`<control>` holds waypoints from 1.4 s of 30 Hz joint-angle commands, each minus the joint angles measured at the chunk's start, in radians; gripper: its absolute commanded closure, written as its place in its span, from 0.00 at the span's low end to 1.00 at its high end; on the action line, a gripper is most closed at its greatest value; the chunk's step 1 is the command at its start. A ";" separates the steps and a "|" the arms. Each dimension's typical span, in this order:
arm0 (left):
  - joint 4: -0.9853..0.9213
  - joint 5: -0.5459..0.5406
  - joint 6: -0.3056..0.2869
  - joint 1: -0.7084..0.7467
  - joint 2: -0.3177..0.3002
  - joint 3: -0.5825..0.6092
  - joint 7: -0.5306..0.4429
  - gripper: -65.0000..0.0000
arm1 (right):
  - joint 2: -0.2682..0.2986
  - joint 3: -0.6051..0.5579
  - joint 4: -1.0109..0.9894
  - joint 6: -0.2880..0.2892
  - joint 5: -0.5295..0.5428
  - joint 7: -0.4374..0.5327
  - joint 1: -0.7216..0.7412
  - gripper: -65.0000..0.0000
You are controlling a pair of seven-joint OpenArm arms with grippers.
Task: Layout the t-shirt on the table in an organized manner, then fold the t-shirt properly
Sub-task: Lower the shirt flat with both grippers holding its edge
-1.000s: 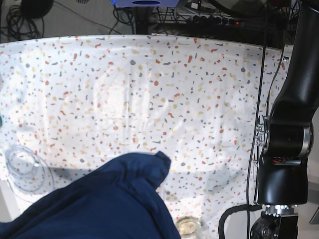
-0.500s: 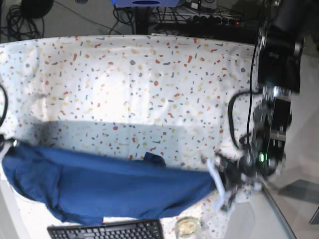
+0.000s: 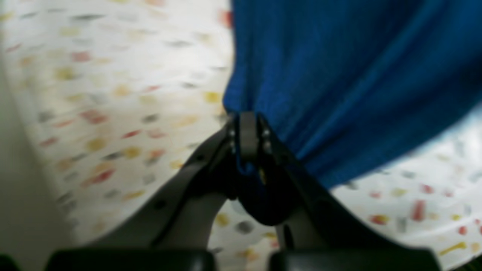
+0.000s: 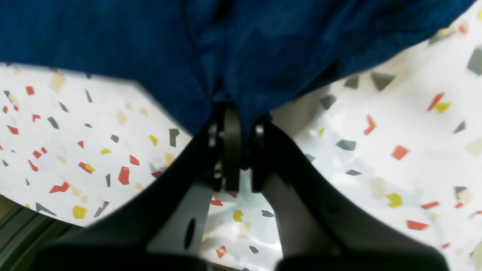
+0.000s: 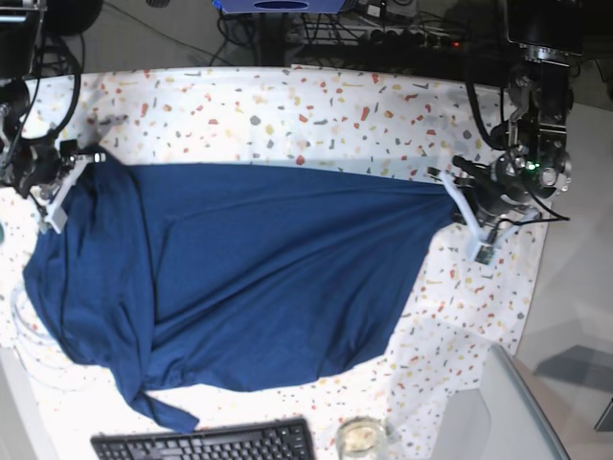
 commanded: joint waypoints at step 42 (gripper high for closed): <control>0.121 -0.002 0.006 0.183 -0.036 -0.033 -0.012 1.00 | -0.059 0.245 0.085 -0.183 -0.004 0.206 -0.058 0.96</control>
